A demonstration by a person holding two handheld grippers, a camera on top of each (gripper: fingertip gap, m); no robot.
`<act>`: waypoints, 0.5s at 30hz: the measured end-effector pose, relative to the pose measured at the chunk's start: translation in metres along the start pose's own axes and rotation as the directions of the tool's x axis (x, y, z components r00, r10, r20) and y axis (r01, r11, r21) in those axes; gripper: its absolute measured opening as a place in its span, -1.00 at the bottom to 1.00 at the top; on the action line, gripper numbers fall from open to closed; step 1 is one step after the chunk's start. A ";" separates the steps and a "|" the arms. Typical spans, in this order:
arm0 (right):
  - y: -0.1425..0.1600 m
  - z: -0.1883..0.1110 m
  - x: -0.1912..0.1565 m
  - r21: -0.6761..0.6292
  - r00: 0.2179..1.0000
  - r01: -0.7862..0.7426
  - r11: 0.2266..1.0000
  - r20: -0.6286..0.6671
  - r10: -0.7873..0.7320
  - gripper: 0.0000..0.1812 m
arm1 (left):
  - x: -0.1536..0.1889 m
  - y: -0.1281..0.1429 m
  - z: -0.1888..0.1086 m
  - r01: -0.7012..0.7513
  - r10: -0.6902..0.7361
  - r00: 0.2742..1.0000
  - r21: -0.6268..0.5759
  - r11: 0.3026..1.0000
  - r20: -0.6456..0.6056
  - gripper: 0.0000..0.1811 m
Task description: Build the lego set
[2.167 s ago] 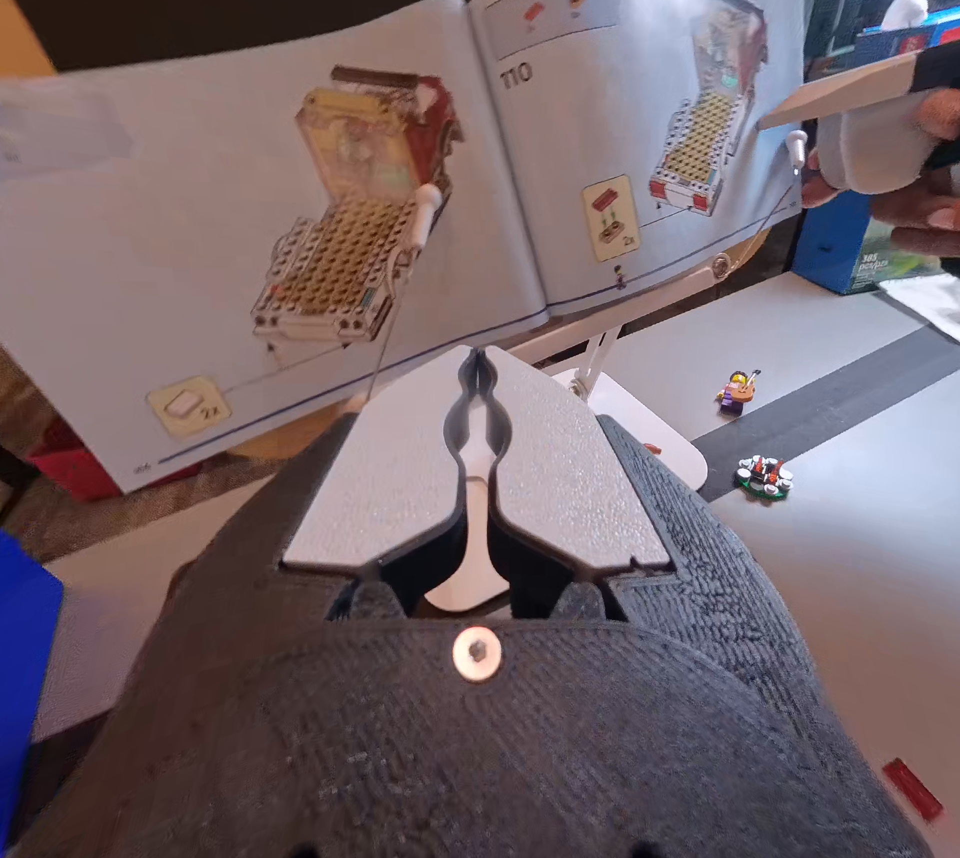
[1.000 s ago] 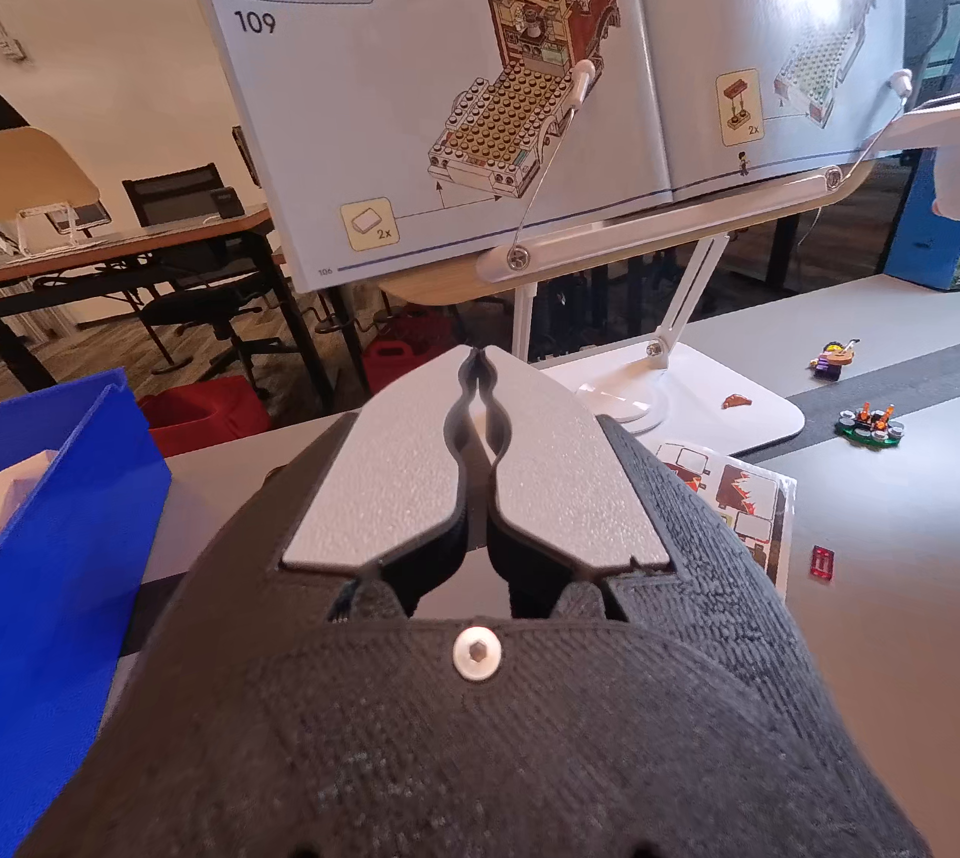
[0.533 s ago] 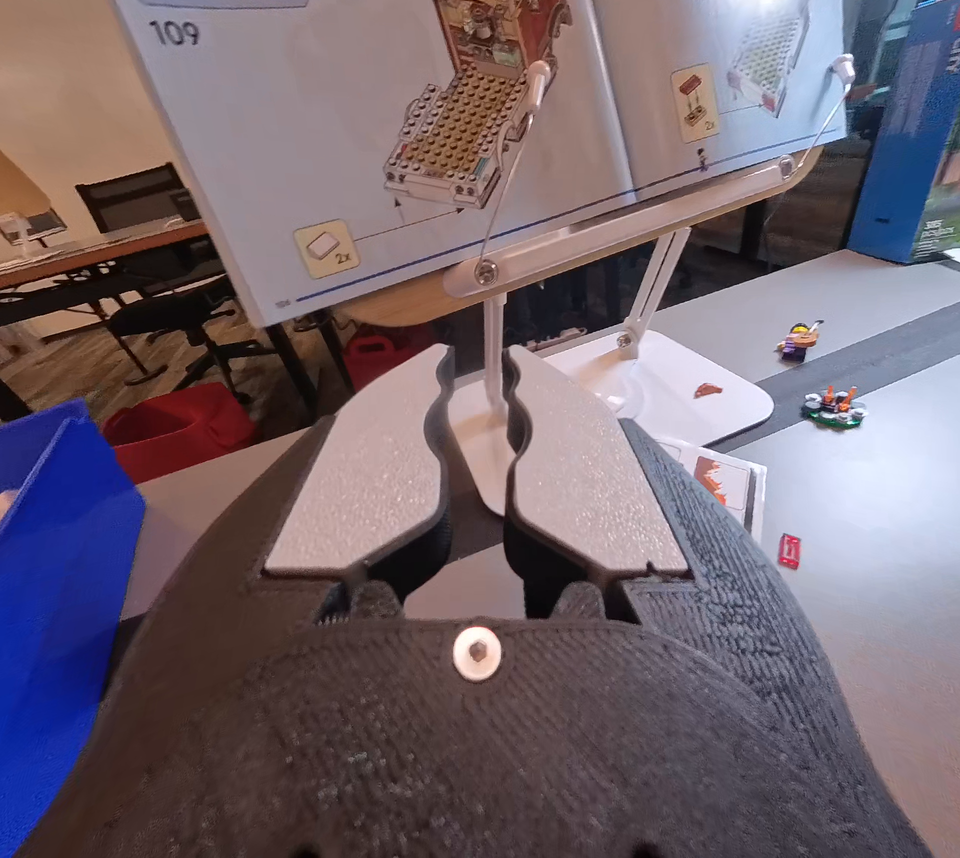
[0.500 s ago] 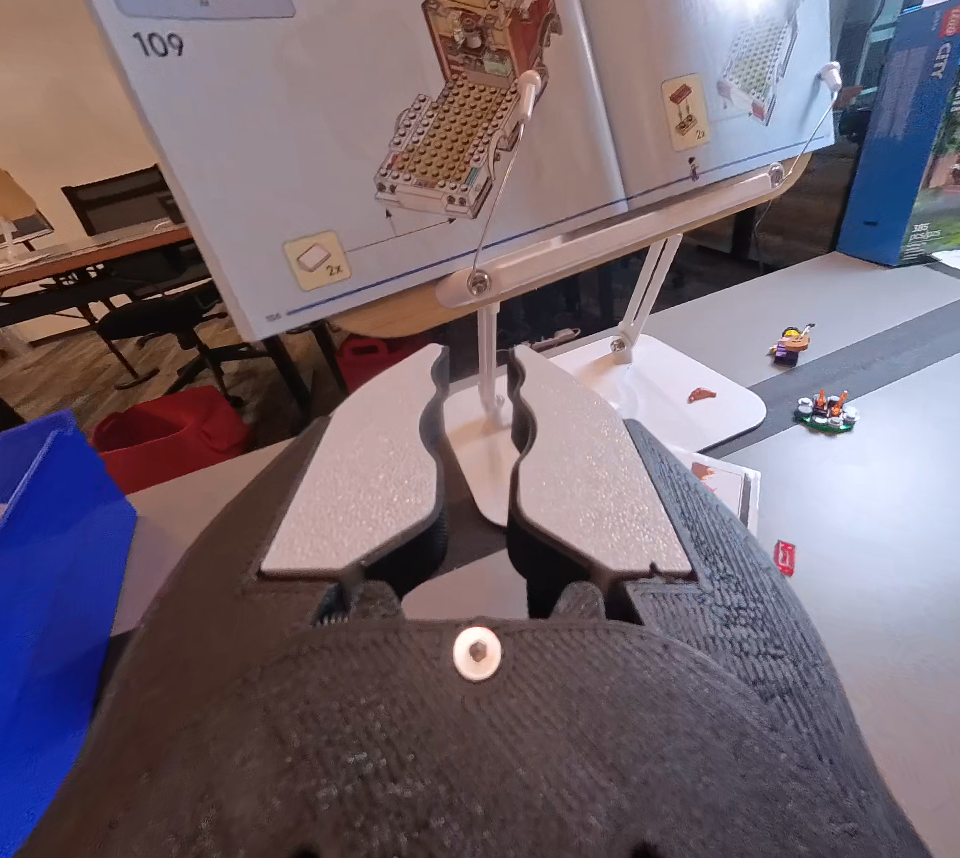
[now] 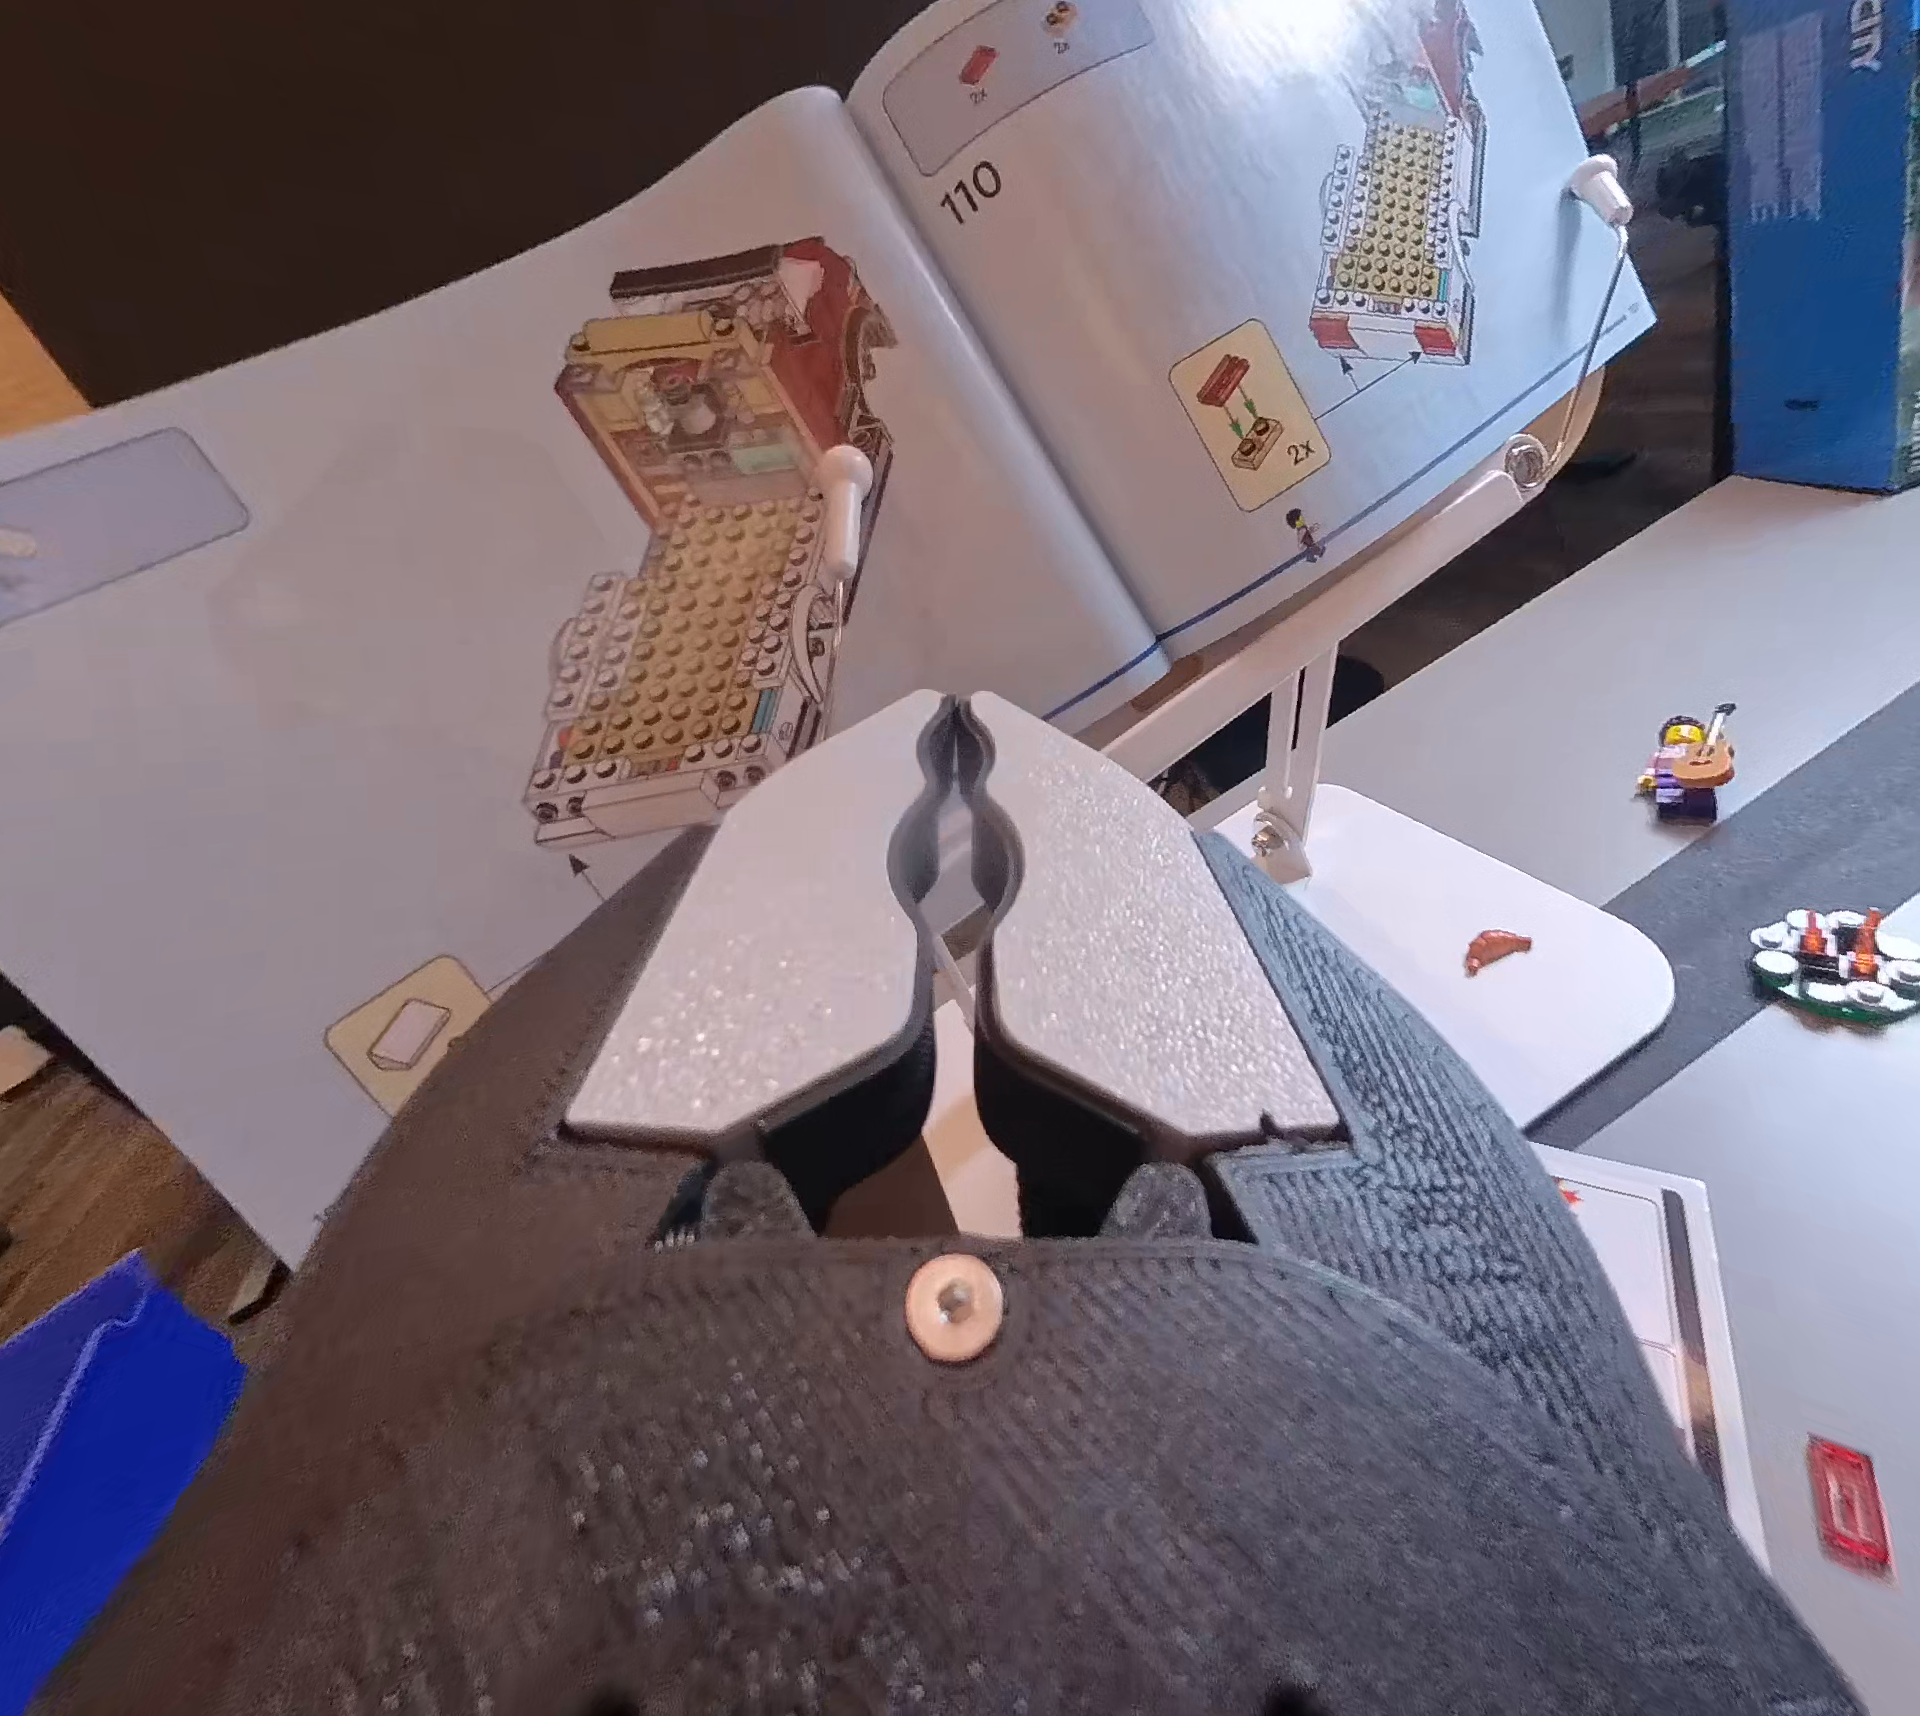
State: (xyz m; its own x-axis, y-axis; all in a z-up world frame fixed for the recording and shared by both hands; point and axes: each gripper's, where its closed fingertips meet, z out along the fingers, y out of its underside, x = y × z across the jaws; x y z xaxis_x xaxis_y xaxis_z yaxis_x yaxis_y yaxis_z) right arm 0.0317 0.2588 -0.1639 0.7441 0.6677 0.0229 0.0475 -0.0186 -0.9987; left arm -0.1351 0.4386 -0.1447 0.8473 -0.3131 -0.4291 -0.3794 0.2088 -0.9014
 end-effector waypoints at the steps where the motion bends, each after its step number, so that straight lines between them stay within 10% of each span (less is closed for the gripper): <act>1: 0.002 0.000 0.000 -0.004 1.000 0.011 1.000 -0.006 -0.011 -0.73 | -0.006 -0.001 0.001 -0.028 0.028 0.999 -0.007 1.000 0.045 -1.00; 8: 0.007 0.001 0.000 -0.015 1.000 -0.014 1.000 0.009 0.014 -0.73 | -0.022 -0.003 0.004 -0.001 0.003 0.998 -0.022 1.000 0.062 -0.70; 15: 0.013 0.003 0.000 -0.028 1.000 -0.013 1.000 0.012 0.013 -0.73 | -0.022 0.002 0.008 -0.074 0.075 0.996 -0.016 0.997 0.052 -0.98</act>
State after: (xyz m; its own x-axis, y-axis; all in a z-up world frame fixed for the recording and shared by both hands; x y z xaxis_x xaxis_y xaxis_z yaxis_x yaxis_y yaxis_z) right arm 0.0307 0.2604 -0.1769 0.7364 0.6765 0.0091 0.0568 -0.0484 -0.9972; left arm -0.1512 0.4527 -0.1364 0.8347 -0.2480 -0.4917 -0.4469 0.2165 -0.8680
